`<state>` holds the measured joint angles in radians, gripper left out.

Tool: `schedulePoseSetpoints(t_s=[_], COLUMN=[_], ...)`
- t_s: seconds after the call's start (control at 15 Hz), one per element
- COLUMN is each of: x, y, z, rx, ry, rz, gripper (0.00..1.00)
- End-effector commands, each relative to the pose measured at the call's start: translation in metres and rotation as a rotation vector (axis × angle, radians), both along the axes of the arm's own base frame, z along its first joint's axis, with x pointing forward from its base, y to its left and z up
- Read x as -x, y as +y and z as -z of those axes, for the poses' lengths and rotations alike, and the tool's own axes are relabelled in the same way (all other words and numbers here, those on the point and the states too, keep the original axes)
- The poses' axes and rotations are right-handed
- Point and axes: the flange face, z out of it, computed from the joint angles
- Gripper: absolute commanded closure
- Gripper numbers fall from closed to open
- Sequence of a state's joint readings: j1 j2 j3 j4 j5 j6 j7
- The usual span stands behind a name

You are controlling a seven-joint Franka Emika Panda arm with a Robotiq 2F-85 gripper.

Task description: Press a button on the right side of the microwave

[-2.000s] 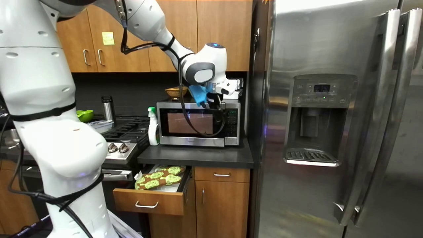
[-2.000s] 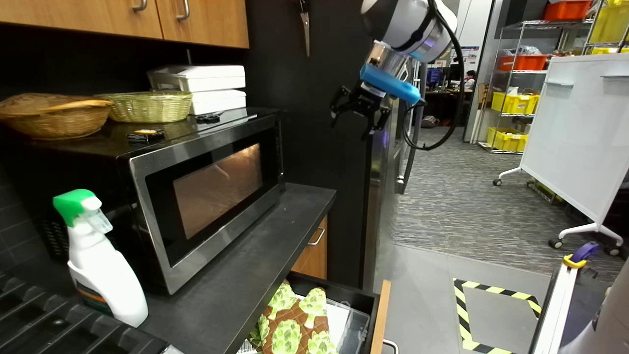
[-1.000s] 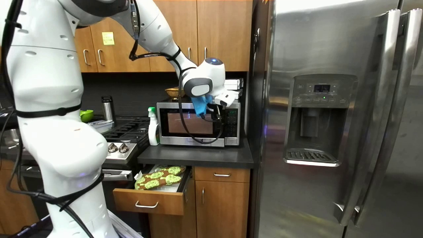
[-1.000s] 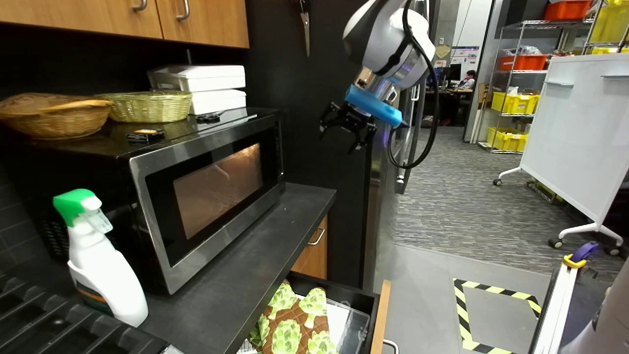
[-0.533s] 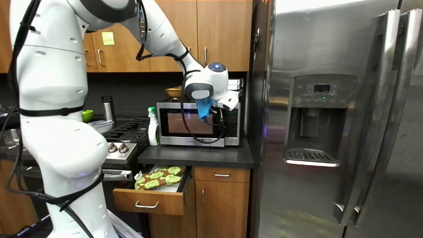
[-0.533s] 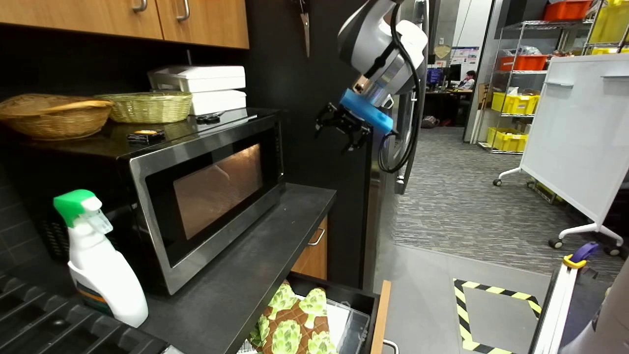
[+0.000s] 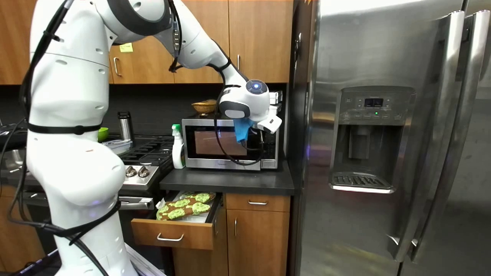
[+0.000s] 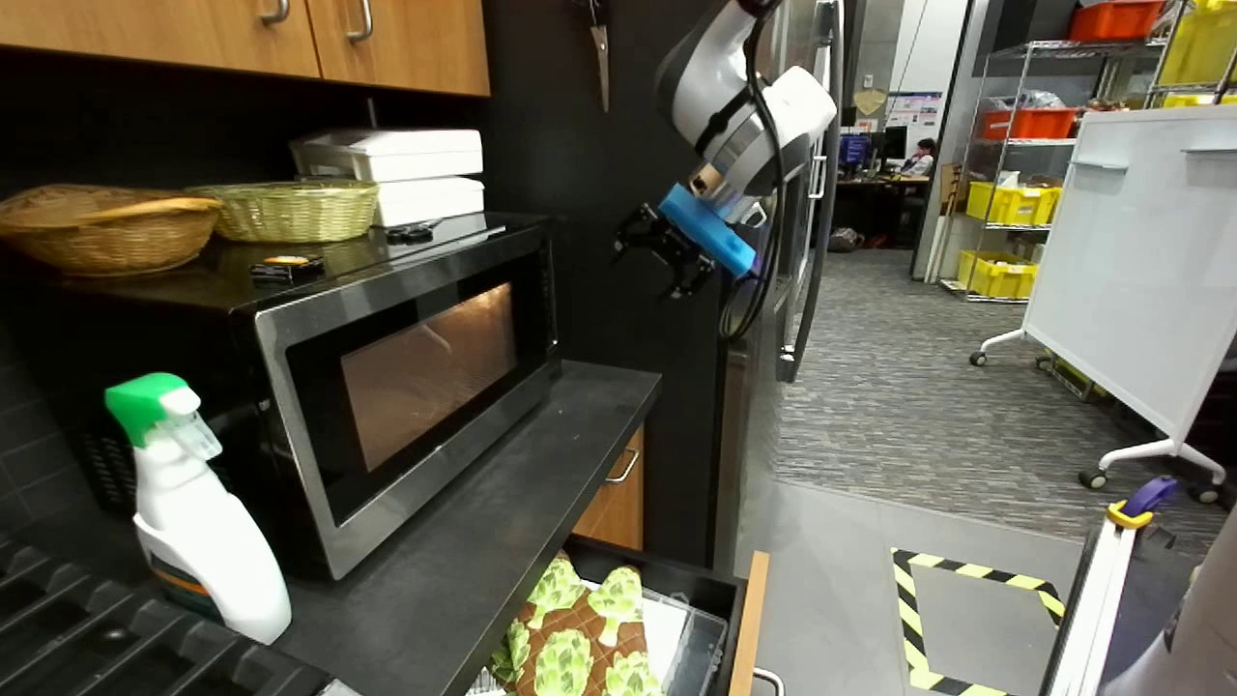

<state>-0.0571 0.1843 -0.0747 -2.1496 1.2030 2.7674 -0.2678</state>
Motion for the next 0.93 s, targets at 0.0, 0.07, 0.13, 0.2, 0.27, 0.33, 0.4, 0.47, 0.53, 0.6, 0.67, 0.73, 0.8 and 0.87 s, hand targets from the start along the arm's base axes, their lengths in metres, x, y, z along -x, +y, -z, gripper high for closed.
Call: schedulePoseSetpoints(t_s=[0.0,0.07,0.13,0.2,0.27,0.33,0.4,0.47,0.53,0.6,0.67,0.73,0.8,0.87], x=[-0.015,-0.017,-0.019,-0.021,-0.022,-0.024,-0.025,-0.026,-0.027,-0.028,-0.029,-0.03,-0.03,-0.03], y=[-0.011,-0.013,-0.016,-0.019,-0.021,-0.023,-0.027,-0.03,-0.032,-0.035,-0.037,-0.039,-0.04,-0.041], z=[0.008,0.011,0.013,0.016,0.019,0.022,0.027,0.031,0.035,0.041,0.045,0.05,0.055,0.06], rx=[-0.004,-0.007,-0.01,-0.015,-0.018,-0.02,-0.027,-0.031,-0.035,-0.041,-0.049,-0.055,-0.061,-0.066], ry=[-0.034,-0.039,-0.044,-0.046,-0.05,-0.053,-0.051,-0.051,-0.049,-0.046,-0.044,-0.041,-0.038,-0.032], rz=[0.026,0.033,0.039,0.046,0.049,0.053,0.061,0.068,0.076,0.083,0.092,0.1,0.104,0.109], gripper=[0.0,0.0,0.0,0.0,0.0,0.0,0.0,0.0,0.0,0.0,0.0,0.0,0.0,0.0])
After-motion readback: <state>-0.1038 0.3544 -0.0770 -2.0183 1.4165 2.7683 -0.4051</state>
